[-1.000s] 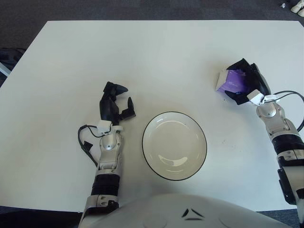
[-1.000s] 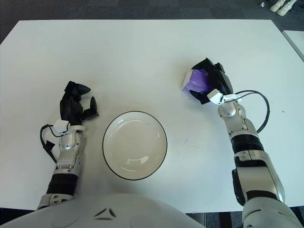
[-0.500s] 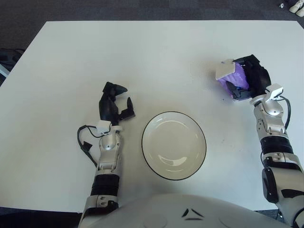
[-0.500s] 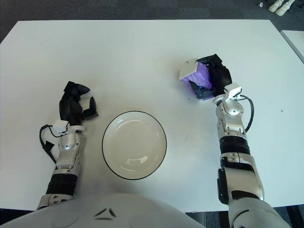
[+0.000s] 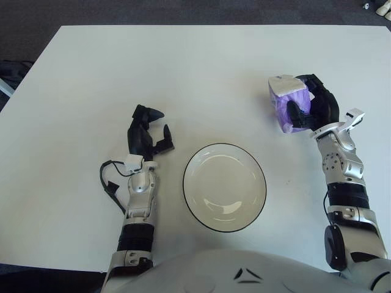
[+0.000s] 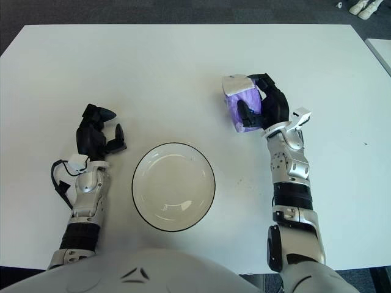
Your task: Put the tissue paper into the plate.
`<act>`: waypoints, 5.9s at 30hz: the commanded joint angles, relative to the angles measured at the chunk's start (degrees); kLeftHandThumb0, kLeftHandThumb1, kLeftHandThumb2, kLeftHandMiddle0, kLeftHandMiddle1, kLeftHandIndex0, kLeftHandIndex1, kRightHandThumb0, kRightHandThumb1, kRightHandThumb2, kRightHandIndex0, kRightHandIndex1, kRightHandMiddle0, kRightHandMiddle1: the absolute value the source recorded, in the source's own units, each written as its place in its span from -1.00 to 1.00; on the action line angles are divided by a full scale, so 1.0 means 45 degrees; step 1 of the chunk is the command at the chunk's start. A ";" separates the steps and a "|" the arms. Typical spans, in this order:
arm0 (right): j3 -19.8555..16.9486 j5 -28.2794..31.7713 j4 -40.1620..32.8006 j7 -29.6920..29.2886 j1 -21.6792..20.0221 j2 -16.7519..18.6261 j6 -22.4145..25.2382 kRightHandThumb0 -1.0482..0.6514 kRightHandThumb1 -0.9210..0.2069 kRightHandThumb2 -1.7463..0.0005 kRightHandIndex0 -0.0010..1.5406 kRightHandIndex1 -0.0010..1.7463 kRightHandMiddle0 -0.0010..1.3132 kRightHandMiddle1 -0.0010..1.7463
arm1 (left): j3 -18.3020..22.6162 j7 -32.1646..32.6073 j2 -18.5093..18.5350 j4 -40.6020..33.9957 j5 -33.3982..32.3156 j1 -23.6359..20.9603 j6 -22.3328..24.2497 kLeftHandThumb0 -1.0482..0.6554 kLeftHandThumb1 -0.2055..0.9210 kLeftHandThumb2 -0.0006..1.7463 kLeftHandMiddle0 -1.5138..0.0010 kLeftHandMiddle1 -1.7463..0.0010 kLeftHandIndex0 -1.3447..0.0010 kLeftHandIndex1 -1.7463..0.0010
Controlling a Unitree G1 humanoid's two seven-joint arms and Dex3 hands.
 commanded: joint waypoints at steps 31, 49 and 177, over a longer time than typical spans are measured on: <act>0.0913 -0.0547 -0.6480 -0.0197 0.0141 0.0444 0.1641 -0.43 0.46 -0.82 0.67 1.00 0.21 1.00 | 0.0090 -0.0100 -0.0087 0.2035 -0.0239 0.0824 -0.0036 0.22 -0.21 0.61 0.18 -0.96 0.25 -1.00; 0.3103 -0.5725 -0.5618 0.1181 0.0907 0.0349 -0.5603 -0.53 0.68 -1.00 0.80 1.00 0.39 1.00 | 0.0138 0.0139 -0.0159 0.2057 -0.0035 0.0729 0.0136 0.22 -0.22 0.61 0.15 -0.93 0.26 -1.00; 0.3100 -0.6845 -0.5642 0.0575 0.2603 -0.0311 -0.6496 -0.69 -1.00 -0.14 -0.98 -0.99 -1.00 -1.00 | 0.0355 -0.0089 -0.0176 0.2632 -0.0144 0.0617 -0.0624 0.22 -0.22 0.57 0.12 -0.83 0.22 -1.00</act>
